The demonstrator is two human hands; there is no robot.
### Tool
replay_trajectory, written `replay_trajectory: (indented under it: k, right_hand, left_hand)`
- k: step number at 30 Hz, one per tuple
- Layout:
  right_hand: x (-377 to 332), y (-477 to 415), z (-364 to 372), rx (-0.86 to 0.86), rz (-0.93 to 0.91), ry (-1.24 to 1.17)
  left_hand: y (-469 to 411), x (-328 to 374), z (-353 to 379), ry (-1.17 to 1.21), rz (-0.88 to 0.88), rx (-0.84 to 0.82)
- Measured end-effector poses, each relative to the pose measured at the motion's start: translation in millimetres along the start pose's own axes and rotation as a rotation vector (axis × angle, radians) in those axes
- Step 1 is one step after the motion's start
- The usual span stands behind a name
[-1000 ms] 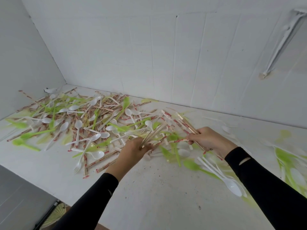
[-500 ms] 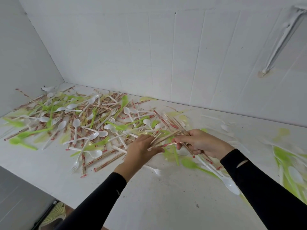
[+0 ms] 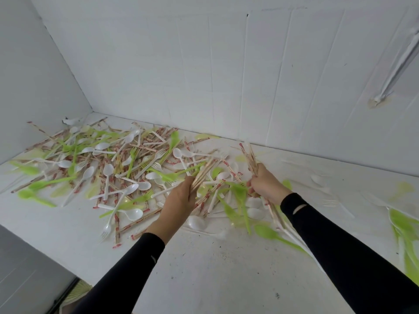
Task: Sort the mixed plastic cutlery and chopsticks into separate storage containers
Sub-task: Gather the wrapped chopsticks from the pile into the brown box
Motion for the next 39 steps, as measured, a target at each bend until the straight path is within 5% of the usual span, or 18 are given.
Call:
replay_trajectory:
  k: [11, 20, 24, 32, 39]
  right_hand:
    - [12.3, -33.6, 34.1, 0.105, -0.122, 0.486]
    - [25.3, -31.4, 1.1, -0.066, -0.009, 0.426]
    - [22.1, -28.5, -21.2, 0.061, -0.042, 0.248]
    - [-24.8, -12.5, -42.2, 0.327, -0.406, 0.092]
    - [-32.8, 26.0, 23.7, -0.078, -0.794, 0.508]
  left_hand:
    - [-3.3, -3.8, 26.9, -0.401, -0.068, -0.258]
    - [-3.8, -29.5, 5.6, -0.340, -0.110, -0.174]
    - [-3.0, -49.4, -4.1, -0.243, -0.140, -0.151]
    - [4.6, -39.5, -2.0, -0.137, -0.197, -0.190]
    - [-8.1, -19.5, 31.1, -0.156, -0.224, -0.364]
Point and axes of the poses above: each hand's wrist, its own y-axis away from the middle knuckle, its own z-axis out of the palm, x = y × z, the point moved 4 cm from there along -y, towards the middle knuckle, and after that the axes turned 13 degrees about -y, right-handed, at the moved point
